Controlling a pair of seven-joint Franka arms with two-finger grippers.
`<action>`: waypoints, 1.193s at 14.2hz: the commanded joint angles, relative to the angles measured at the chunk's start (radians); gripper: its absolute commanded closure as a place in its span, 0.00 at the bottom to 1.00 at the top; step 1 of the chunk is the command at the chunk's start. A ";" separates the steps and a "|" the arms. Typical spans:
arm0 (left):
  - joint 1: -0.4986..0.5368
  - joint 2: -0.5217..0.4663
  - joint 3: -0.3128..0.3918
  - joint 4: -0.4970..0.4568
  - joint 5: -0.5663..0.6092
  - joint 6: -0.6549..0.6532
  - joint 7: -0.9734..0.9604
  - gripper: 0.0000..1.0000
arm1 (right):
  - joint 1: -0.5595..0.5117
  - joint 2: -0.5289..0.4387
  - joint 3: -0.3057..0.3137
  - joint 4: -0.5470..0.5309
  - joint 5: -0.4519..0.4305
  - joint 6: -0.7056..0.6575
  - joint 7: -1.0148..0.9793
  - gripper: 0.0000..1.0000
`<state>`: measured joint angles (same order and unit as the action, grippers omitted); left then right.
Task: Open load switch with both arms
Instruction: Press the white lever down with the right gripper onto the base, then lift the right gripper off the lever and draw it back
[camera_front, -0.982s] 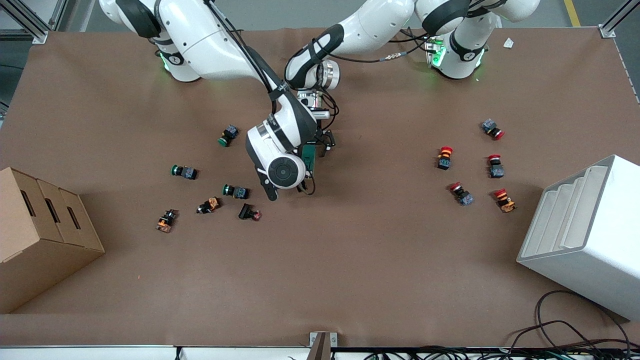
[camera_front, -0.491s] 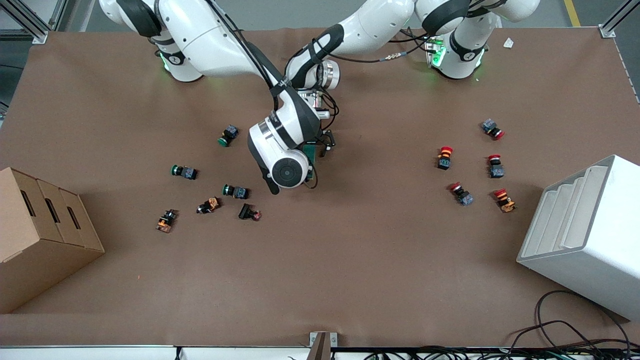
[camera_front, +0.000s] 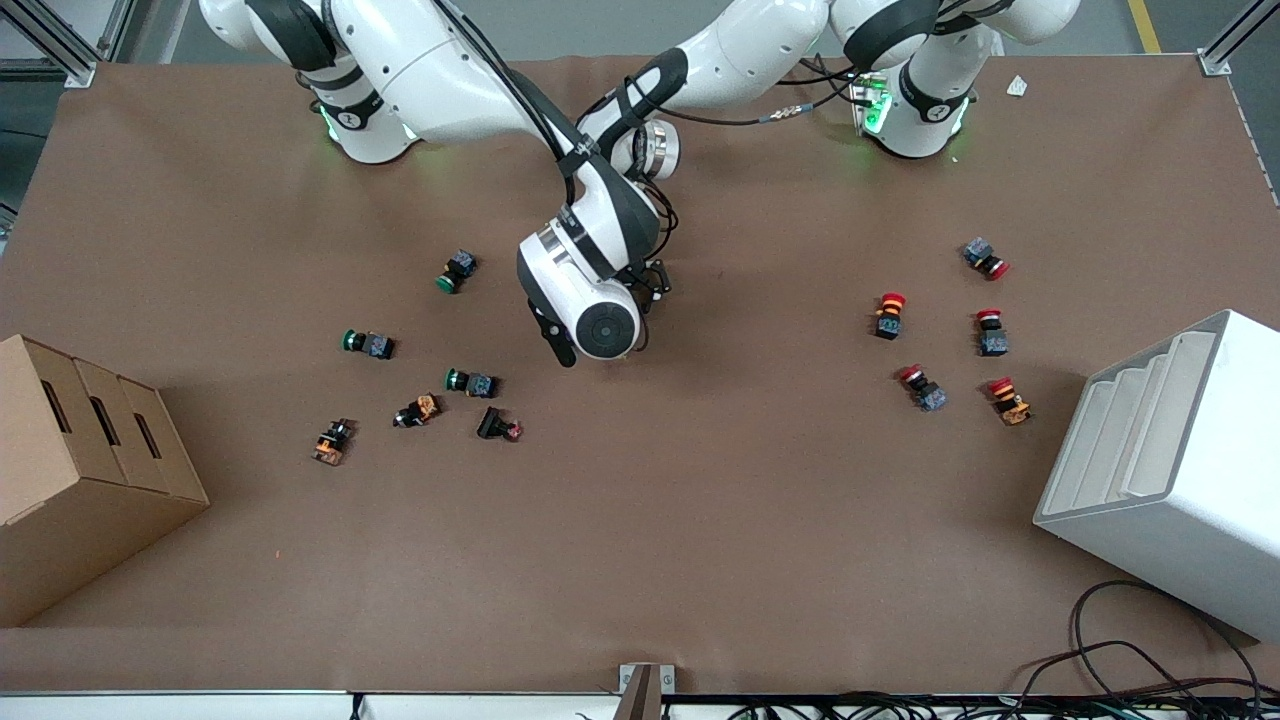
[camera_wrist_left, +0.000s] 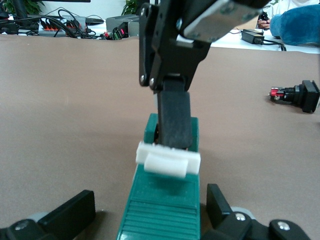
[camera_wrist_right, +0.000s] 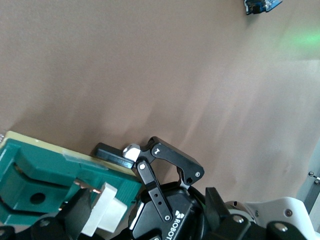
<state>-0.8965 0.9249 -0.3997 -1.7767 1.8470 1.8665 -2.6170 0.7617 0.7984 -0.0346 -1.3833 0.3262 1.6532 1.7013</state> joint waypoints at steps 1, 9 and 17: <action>0.004 0.037 0.007 0.003 0.001 0.019 -0.031 0.00 | 0.036 -0.013 0.028 -0.025 0.021 -0.024 0.012 0.00; 0.004 0.037 0.007 0.002 0.001 0.019 -0.029 0.00 | -0.050 -0.070 0.019 0.015 -0.059 -0.095 -0.086 0.00; 0.005 0.037 0.007 0.002 0.001 0.019 -0.029 0.00 | -0.408 -0.274 0.019 0.010 -0.211 -0.127 -0.817 0.00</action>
<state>-0.8981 0.9251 -0.3991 -1.7769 1.8471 1.8645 -2.6182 0.4325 0.6039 -0.0374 -1.3373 0.1408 1.5510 1.0618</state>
